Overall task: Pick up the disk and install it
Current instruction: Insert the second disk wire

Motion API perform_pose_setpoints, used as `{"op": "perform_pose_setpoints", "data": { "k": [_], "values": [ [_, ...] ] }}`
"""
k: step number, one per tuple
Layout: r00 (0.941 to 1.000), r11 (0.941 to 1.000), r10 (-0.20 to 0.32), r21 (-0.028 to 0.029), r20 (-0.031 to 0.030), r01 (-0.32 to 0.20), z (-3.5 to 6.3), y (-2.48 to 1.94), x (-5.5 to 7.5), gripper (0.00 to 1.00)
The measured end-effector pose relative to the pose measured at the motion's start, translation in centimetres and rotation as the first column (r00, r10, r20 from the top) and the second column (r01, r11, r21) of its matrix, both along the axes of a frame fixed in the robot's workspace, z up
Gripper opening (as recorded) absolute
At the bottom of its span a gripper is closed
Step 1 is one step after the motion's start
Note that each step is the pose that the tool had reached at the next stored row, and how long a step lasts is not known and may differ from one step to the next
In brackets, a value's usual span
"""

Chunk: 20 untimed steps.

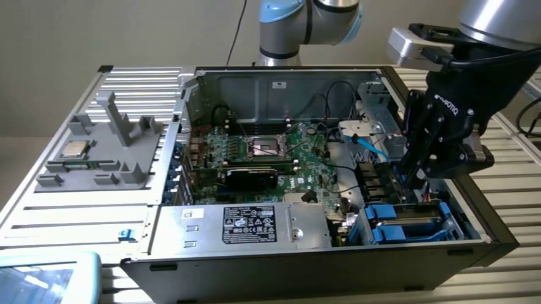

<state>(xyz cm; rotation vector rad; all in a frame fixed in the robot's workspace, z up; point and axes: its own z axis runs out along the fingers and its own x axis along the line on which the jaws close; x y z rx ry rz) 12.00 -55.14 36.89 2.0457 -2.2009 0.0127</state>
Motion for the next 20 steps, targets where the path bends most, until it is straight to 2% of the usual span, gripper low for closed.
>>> {"op": "perform_pose_setpoints", "data": {
  "k": [3,4,7,9,14,16,17,20],
  "values": [
    [1.0000,0.9999,0.000,0.0162,-0.0050,0.000,-0.17,-0.16,0.01,0.31],
    [1.0000,0.9998,0.000,0.0197,-0.0059,0.001,-0.20,-0.26,0.01,0.31],
    [1.0000,0.9997,-0.001,0.0235,-0.0076,0.001,-0.24,-0.58,0.02,0.31],
    [1.0000,0.9997,-0.002,0.0253,-0.0079,0.002,-0.29,-0.62,0.07,0.31],
    [1.0000,0.9994,-0.003,0.0347,-0.0080,0.003,-0.46,-0.63,0.09,0.31],
    [1.0000,0.9992,-0.003,0.0402,-0.0080,0.003,-0.51,-0.63,0.09,0.29],
    [1.0000,0.9991,-0.003,0.0424,-0.0080,0.003,-0.52,-0.63,0.09,0.16],
    [1.0000,0.9989,-0.004,0.0473,-0.0080,0.004,-0.55,-0.63,0.09,0.16]
  ]
}}
